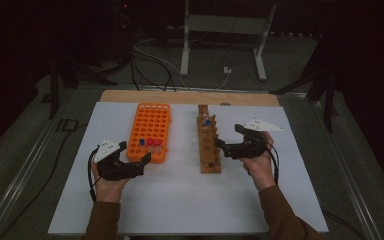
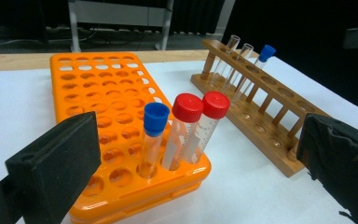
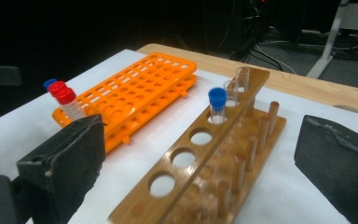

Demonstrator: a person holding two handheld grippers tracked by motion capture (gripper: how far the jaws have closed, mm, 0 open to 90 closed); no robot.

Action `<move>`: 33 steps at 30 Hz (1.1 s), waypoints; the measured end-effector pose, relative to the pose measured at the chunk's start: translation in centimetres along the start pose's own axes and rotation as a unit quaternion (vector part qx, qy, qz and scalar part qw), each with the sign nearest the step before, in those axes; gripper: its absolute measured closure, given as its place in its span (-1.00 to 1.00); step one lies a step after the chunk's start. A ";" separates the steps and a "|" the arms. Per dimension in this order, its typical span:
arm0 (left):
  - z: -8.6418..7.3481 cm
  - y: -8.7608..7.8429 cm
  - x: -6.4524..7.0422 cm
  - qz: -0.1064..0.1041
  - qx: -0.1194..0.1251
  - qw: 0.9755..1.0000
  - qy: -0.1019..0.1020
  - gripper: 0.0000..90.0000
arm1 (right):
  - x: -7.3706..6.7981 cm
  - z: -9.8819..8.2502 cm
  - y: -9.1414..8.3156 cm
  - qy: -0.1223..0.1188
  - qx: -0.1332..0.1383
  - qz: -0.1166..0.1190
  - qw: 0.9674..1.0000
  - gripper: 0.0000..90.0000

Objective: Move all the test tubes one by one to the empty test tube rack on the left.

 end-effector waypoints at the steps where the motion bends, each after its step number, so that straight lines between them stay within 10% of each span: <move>1: 0.0 0.0 -0.1 0.000 0.000 1.000 -0.001 -0.99 | 0.0 0.1 0.4 -0.003 -0.002 0.001 1.000 -0.88; 9: -0.2 0.0 -0.4 0.003 0.001 1.000 -0.006 -0.99 | 0.8 0.4 4.2 -0.007 -0.029 -0.028 0.999 -0.59; 24: -0.5 0.0 -0.8 0.000 0.001 1.000 -0.020 -0.99 | 1.1 -0.4 9.1 -0.026 -0.052 -0.067 0.996 0.67; 33: -0.7 0.2 -0.7 -0.001 -0.003 1.000 -0.020 -0.99 | 0.8 -0.6 9.8 -0.038 -0.054 -0.071 0.995 0.69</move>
Point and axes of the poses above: each handheld gripper's, and its own axes: y roughly forward along the jaws, z roughly out of its top, x roughly to its right, the point moved 10 cm from there along y, roughly forward along the jaws, and after that the axes turned 8 degrees about -z, right-handed, at the moved point
